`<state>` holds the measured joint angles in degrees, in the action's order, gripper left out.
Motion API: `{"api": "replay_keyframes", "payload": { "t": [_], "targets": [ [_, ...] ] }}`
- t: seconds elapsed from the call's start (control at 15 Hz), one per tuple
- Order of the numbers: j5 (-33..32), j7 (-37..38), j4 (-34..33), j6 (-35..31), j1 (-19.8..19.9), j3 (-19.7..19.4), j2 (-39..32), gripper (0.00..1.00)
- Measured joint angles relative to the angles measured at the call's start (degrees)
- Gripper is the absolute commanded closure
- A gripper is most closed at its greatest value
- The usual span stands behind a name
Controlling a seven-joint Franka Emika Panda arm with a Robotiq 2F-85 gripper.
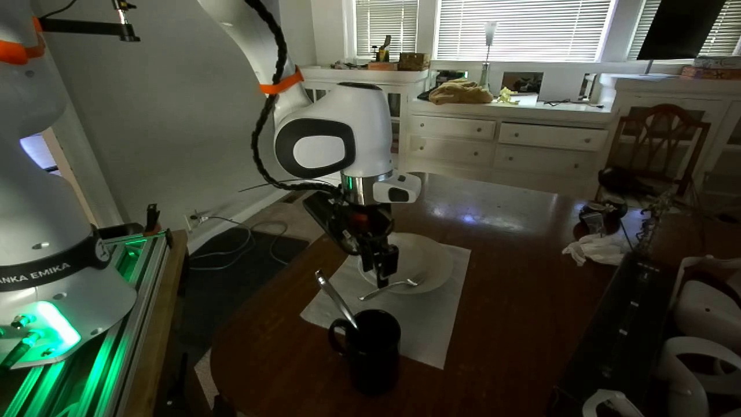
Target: Put the silver fork in the black mug then place the mug on the white plate.
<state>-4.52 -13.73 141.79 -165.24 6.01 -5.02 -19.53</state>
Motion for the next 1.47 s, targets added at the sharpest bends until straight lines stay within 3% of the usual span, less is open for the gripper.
{"api": "replay_keyframes", "payload": {
  "t": [0.87, 1.47],
  "targets": [
    [0.1, -0.4, 0.7, -2.2, 4.2, 2.7, -2.2, 0.57],
    [0.0, -1.7, 0.9, -5.7, 5.4, 3.6, -4.1, 0.62]
  ]
}}
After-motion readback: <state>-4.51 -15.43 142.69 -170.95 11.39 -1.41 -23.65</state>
